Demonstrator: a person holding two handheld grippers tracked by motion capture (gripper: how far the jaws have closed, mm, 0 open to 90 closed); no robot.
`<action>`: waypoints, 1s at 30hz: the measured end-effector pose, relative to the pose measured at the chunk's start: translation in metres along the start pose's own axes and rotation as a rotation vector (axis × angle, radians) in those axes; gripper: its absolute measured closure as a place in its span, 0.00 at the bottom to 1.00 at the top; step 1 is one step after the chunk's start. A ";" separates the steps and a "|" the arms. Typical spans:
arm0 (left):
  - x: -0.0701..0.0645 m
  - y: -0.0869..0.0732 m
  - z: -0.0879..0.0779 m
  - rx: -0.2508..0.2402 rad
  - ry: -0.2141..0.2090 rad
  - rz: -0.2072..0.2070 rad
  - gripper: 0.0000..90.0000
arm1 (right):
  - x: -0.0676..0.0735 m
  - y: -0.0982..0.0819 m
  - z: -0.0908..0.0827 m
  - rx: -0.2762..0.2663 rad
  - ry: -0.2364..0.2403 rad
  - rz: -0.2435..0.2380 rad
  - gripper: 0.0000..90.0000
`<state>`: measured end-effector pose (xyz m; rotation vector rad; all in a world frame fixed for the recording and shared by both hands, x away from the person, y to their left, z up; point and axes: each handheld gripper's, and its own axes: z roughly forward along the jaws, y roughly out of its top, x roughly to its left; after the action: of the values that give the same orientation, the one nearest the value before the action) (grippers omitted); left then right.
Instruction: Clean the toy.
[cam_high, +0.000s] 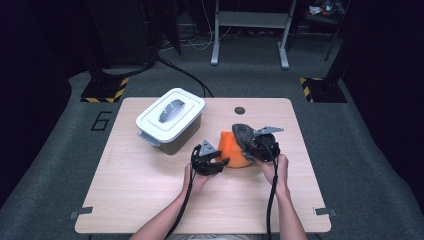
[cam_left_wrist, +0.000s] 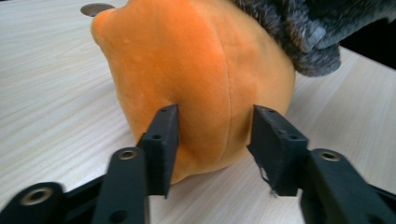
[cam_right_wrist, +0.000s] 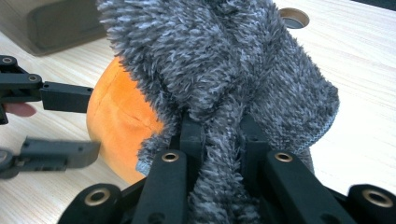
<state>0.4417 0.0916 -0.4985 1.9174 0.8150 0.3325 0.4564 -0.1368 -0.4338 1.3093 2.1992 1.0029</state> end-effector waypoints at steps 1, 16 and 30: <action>-0.001 -0.001 0.000 0.006 0.009 0.013 0.51 | 0.000 0.000 0.000 -0.001 -0.003 0.002 0.85; 0.002 -0.008 0.012 0.063 0.106 0.031 0.43 | -0.005 0.000 0.003 -0.003 -0.007 -0.002 0.85; 0.001 -0.006 0.010 0.047 0.079 0.032 0.81 | -0.012 -0.003 -0.003 -0.039 0.044 0.038 0.84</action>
<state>0.4454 0.0873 -0.5086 1.9727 0.8520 0.4143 0.4583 -0.1491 -0.4347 1.3284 2.1837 1.0930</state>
